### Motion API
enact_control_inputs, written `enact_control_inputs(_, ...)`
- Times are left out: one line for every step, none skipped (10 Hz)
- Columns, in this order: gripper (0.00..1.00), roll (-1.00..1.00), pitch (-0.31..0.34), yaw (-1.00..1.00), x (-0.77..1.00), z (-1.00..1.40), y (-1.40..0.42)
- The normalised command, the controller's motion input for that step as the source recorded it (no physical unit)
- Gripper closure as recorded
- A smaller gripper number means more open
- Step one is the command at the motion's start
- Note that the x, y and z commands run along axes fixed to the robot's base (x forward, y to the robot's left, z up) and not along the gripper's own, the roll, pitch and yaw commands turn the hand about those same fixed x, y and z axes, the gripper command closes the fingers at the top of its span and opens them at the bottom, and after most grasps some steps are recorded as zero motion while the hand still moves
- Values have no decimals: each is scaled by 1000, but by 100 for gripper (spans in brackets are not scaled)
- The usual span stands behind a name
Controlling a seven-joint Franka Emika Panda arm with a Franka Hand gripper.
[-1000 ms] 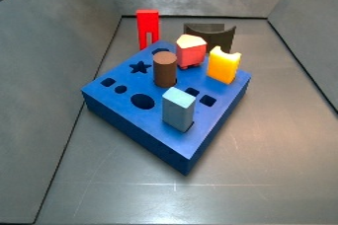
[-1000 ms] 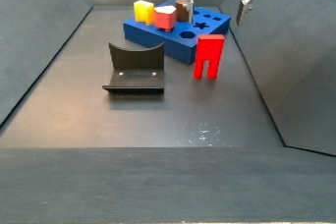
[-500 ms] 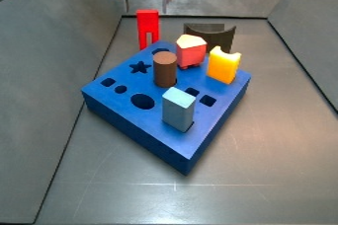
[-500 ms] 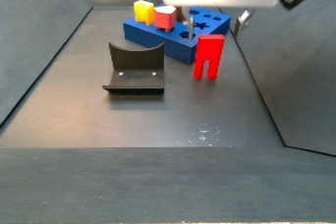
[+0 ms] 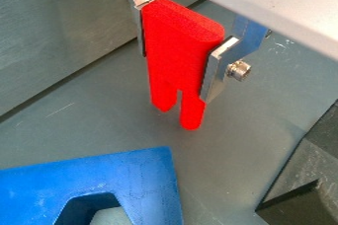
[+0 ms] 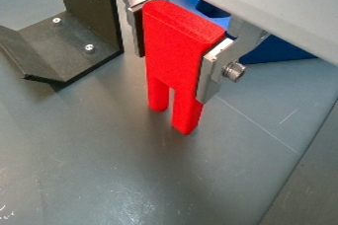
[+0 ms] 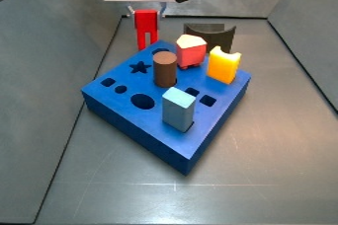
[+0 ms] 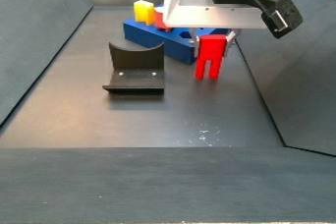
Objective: Pick up the square-circle object. Move up. Rotate the square-circle object. Move to above the board. Insert the square-circle object.
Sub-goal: Move to above the board.
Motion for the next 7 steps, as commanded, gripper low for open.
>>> enact_control_inputs(100,-233,-26,208,236,1000,-60)
enact_control_inputs(100,-234,-21,208,235,1000,-60)
enact_control_inputs(100,-226,38,161,217,1000,-57)
enact_control_inputs(100,-206,62,113,211,1000,-53)
enact_control_inputs(100,-178,78,54,202,1000,-50)
enact_control_inputs(100,-169,76,41,198,1000,-49)
enact_control_inputs(100,-153,72,23,188,1000,-45)
